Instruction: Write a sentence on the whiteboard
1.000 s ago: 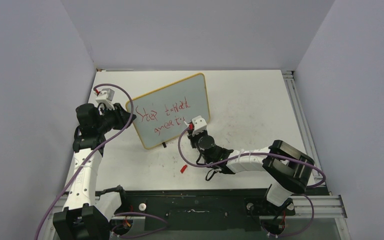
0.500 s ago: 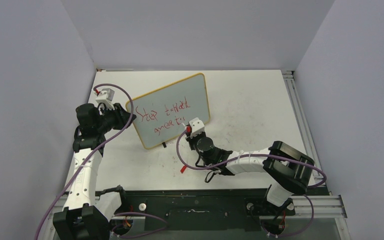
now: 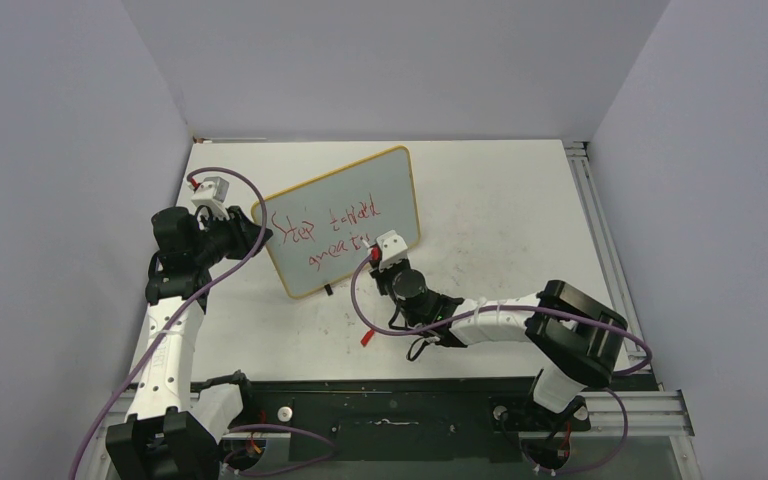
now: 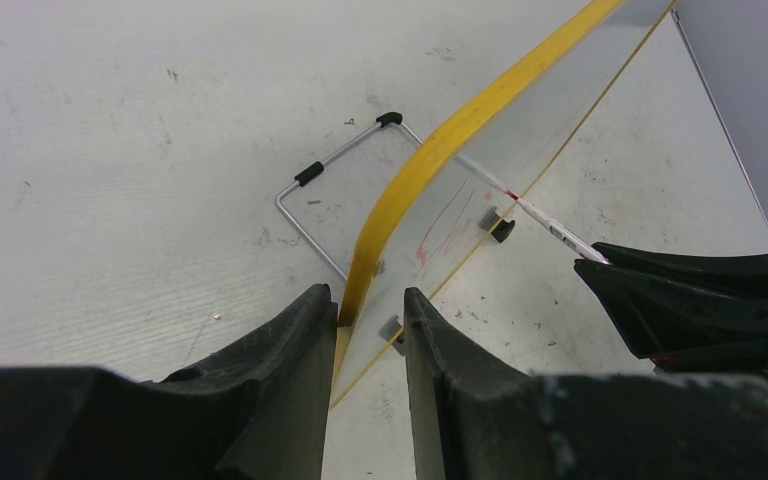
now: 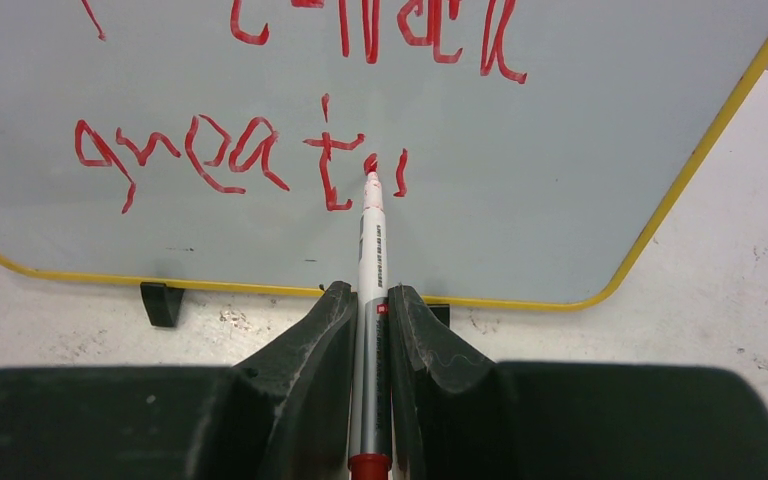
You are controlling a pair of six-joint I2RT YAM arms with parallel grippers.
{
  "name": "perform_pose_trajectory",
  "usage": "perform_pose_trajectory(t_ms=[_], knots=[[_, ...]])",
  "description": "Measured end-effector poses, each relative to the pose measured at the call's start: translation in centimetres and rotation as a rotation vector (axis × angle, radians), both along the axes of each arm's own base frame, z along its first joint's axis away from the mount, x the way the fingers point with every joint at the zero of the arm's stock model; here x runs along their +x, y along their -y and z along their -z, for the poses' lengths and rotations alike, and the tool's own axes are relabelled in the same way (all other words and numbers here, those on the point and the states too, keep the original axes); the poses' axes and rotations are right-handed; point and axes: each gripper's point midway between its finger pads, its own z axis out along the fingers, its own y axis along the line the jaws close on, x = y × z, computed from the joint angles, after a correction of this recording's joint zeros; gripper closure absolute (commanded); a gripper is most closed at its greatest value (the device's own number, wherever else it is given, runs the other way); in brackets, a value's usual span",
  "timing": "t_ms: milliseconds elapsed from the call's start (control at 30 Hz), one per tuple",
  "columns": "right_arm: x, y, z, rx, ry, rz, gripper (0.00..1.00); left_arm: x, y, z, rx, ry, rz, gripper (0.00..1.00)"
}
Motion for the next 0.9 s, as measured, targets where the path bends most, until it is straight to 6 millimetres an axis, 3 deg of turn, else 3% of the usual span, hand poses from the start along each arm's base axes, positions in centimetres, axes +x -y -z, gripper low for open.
perform_pose_trajectory(t_ms=[900], knots=[[0.45, 0.39, -0.06, -0.005, 0.005, 0.012, 0.95, 0.00, -0.01, 0.02, 0.000, 0.000, 0.000, 0.71]])
